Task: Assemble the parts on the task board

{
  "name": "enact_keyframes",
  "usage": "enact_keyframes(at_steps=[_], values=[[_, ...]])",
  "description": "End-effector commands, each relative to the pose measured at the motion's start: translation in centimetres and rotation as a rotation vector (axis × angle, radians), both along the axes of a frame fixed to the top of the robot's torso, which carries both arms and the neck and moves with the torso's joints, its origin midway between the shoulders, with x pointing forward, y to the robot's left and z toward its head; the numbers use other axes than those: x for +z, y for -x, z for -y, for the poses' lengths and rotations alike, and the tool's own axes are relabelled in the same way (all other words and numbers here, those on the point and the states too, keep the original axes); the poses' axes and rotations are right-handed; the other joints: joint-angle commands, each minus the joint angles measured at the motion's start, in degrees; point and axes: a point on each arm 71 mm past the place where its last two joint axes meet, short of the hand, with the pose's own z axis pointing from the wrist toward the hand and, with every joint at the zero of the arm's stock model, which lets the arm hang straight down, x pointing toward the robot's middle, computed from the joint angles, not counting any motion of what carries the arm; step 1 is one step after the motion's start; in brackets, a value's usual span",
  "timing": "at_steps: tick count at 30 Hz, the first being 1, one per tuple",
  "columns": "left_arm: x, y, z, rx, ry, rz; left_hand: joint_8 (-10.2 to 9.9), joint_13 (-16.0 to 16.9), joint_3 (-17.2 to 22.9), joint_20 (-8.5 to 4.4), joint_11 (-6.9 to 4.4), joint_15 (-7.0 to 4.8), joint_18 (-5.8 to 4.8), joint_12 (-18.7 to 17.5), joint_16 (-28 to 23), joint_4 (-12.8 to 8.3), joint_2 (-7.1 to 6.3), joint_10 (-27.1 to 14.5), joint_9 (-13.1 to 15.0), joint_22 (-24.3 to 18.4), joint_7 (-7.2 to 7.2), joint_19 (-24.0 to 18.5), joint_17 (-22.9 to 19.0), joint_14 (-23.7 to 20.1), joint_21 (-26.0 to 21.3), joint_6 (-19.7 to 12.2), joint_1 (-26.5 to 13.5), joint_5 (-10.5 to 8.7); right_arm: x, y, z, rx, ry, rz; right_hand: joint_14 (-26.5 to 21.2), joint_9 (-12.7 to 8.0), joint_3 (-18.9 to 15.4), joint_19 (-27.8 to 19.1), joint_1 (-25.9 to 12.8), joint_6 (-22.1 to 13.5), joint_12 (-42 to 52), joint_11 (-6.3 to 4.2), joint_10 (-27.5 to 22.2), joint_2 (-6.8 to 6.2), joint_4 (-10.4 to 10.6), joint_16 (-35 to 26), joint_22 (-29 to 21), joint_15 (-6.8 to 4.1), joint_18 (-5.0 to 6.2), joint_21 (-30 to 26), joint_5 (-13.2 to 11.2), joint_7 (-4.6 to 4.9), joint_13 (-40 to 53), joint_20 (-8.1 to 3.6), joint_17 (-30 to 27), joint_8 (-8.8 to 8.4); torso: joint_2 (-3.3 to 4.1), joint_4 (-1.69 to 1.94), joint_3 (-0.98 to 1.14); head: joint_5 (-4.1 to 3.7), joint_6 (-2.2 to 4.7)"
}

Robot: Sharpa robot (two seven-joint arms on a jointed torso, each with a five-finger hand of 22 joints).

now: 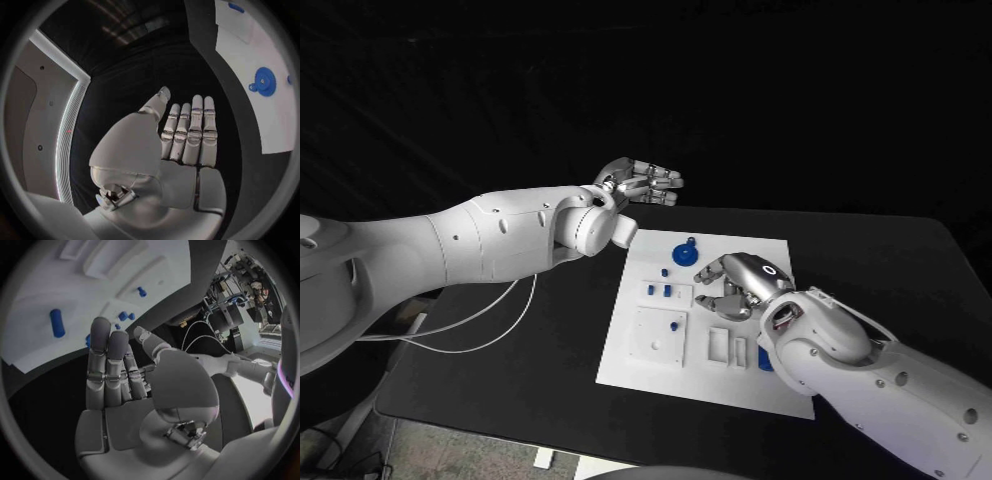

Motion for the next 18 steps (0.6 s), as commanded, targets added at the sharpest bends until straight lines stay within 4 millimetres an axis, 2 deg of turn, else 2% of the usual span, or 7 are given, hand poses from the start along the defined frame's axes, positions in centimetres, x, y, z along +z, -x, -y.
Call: enact_keyframes(at_steps=[1,6,9,15,18], values=[[0.1,0.0,0.0,-0.008,0.01,0.004,-0.03,0.03,-0.09,0.06,0.09,0.01,0.8,0.17,-0.27,0.42,0.1,-0.26,-0.02,-0.12,0.19,0.18,0.09,-0.4,0.28,-0.16,0.61,-0.39,0.7,-0.5,1.2,-0.014,0.009,-0.064,-0.01,-0.05,-0.26,2.02,0.63,-0.45,0.33,-0.18,0.41,-0.09,-0.15,0.29,0.09,0.35,0.49,-0.17,0.24,-0.04,-0.06,0.15,0.07,-0.11,-0.05,-0.08,0.02,-0.14,0.32],[0.1,0.0,-0.1,-0.007,0.01,0.005,-0.03,0.03,-0.1,0.05,0.06,-0.01,0.8,0.16,-0.27,0.44,0.13,-0.15,-0.02,-0.16,0.18,0.21,0.1,-0.34,0.3,-0.13,0.62,-0.39,2.3,-1.8,3.6,-0.052,0.053,-0.063,-0.09,-0.06,-0.81,1.85,0.8,-0.54,0.35,-0.06,-0.12,-0.21,-0.35,0.48,0.32,0.51,0.46,-0.03,-0.01,-0.23,-0.05,0.26,0.14,-0.12,-0.03,-0.16,0.09,-0.2,0.36],[0.1,0.0,-0.1,-0.008,0.011,0.005,-0.03,0.03,-0.1,0.05,0.06,-0.01,0.8,0.16,-0.27,0.44,0.13,-0.15,-0.02,-0.16,0.18,0.21,0.1,-0.34,0.3,-0.13,0.62,-0.39,2.8,-2.5,4.8,-0.073,0.084,-0.059,-0.17,-0.06,-1.82,1.76,1.2,-0.62,0.35,-0.05,-0.32,-0.02,-0.24,0.54,0.5,0.48,0.63,-0.03,-0.29,-0.26,-0.05,0.32,0.1,-0.11,-0.03,-0.12,0.04,-0.26,0.37],[0.1,0.1,-0.1,-0.008,0.011,0.005,-0.03,0.03,-0.1,0.05,0.06,-0.01,0.8,0.16,-0.27,0.44,0.13,-0.15,-0.02,-0.16,0.18,0.21,0.1,-0.34,0.3,-0.13,0.62,-0.39,3.0,-3.2,5.9,-0.101,0.118,-0.047,-0.22,-0.04,-2.48,1.43,1.25,0.39,0.34,-0.14,0.14,0.05,0.28,0.06,0.47,0.65,0.33,-0.43,-1.42,0.0,-0.05,0.45,-0.2,-0.12,0.03,-0.09,0.2,-0.39,0.51],[0.1,0.1,-0.1,-0.009,0.012,0.005,-0.03,0.03,-0.1,0.05,0.06,-0.01,0.8,0.16,-0.27,0.44,0.13,-0.15,-0.02,-0.16,0.18,0.21,0.1,-0.34,0.3,-0.13,0.62,-0.39,2.8,-3.5,6.2,-0.111,0.14,-0.048,-0.15,-0.07,-3.06,1.5,1.58,-0.45,0.36,-0.08,-0.22,-0.19,0.6,-0.06,0.44,0.72,0.29,-0.58,-1.89,-0.11,-0.04,0.5,-0.27,-0.1,0.02,-0.04,0.1,-0.49,0.52]])
